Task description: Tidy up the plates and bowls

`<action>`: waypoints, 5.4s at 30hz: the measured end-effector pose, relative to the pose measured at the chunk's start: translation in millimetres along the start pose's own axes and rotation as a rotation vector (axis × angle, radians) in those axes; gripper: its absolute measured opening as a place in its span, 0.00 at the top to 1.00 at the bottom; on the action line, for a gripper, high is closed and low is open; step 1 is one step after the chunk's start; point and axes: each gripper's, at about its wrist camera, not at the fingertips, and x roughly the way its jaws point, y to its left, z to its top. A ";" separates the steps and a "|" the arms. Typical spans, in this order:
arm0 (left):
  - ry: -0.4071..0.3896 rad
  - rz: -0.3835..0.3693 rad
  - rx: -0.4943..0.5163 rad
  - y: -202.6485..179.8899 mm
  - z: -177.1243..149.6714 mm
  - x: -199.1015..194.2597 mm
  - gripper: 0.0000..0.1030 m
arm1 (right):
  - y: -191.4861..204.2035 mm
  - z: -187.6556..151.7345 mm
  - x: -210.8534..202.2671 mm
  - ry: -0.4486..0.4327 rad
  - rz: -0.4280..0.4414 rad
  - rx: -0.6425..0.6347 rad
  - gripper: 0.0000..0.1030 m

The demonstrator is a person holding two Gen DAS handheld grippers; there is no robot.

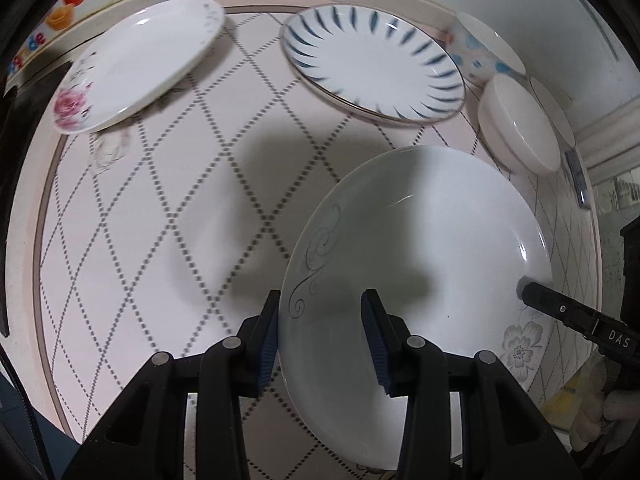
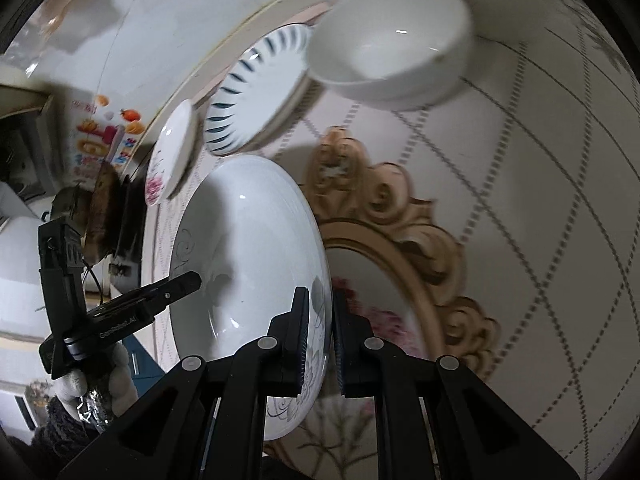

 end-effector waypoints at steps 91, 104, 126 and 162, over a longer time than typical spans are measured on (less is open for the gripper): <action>-0.132 0.068 -0.149 166.9 117.4 -74.2 0.81 | 211.5 161.7 82.5 0.032 0.024 -0.050 0.89; -0.080 -0.015 -0.004 51.1 52.3 -60.1 0.81 | 108.9 67.6 -26.0 -0.007 -0.025 0.040 0.89; 0.009 0.062 0.172 -31.6 27.7 5.0 0.81 | -1.3 -2.0 -29.7 0.054 -0.102 0.164 0.89; 0.009 0.155 0.213 -50.1 6.0 36.5 0.80 | 3.4 -0.2 -30.7 0.089 -0.176 0.128 0.84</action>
